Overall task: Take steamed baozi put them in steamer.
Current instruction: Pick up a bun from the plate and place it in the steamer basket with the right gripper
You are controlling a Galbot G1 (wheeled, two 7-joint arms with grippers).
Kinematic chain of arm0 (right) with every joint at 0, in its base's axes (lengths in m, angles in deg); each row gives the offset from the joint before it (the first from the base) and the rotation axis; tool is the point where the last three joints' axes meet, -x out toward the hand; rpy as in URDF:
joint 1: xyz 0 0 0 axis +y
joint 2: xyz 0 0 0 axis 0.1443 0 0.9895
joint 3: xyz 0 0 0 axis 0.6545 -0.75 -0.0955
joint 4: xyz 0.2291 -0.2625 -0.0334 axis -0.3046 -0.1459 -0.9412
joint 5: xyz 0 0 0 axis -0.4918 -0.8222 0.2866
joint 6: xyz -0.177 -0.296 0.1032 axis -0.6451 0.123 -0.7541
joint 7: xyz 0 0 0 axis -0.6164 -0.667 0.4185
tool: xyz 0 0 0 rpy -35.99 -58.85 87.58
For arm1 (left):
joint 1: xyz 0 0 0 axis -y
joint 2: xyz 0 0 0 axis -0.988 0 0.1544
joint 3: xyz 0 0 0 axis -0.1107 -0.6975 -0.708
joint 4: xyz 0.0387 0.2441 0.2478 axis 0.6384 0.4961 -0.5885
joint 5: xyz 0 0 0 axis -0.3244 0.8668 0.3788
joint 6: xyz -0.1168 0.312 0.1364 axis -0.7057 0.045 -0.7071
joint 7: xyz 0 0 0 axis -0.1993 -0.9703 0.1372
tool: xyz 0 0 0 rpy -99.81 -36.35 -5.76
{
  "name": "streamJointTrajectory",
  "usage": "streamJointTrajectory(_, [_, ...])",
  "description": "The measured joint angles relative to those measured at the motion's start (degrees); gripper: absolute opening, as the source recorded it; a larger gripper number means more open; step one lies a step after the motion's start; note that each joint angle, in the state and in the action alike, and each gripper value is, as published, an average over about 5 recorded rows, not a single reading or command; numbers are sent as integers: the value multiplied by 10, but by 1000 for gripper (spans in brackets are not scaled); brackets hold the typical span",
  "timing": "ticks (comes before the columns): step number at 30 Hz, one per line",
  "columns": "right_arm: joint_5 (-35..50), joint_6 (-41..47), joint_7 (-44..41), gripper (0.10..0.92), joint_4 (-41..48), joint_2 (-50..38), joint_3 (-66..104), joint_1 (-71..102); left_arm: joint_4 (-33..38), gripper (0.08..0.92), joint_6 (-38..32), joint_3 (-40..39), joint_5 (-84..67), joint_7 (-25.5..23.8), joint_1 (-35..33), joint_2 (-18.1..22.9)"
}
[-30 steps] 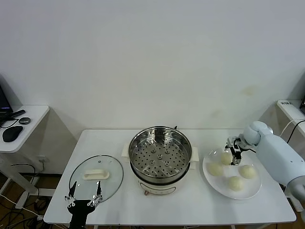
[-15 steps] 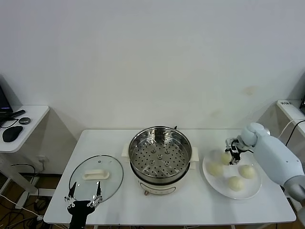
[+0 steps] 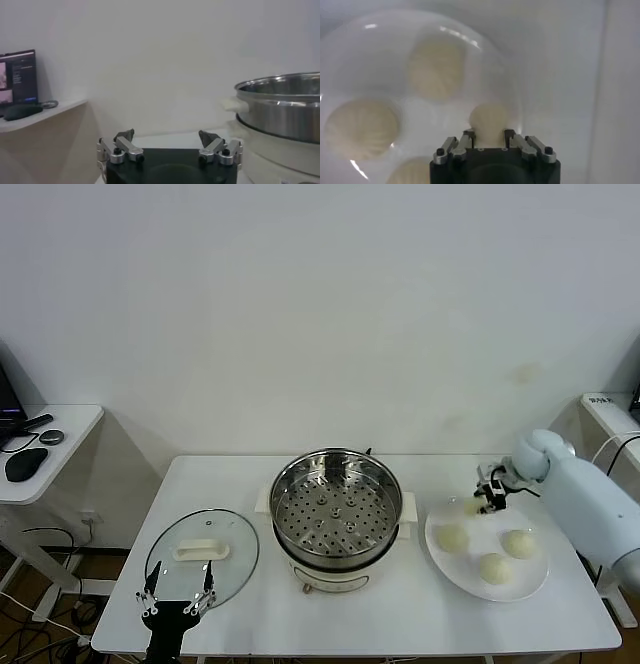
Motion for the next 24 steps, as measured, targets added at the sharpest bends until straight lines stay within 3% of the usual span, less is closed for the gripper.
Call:
streamJointTrajectory(11, [156, -29, -11, 399, -83, -1, -147, -195, 5, 823, 0, -4, -5, -2, 6, -10])
streamJointTrajectory(24, [251, -135, -10, 436, -116, 124, -324, -329, 18, 823, 2, 9, -9, -2, 7, -7])
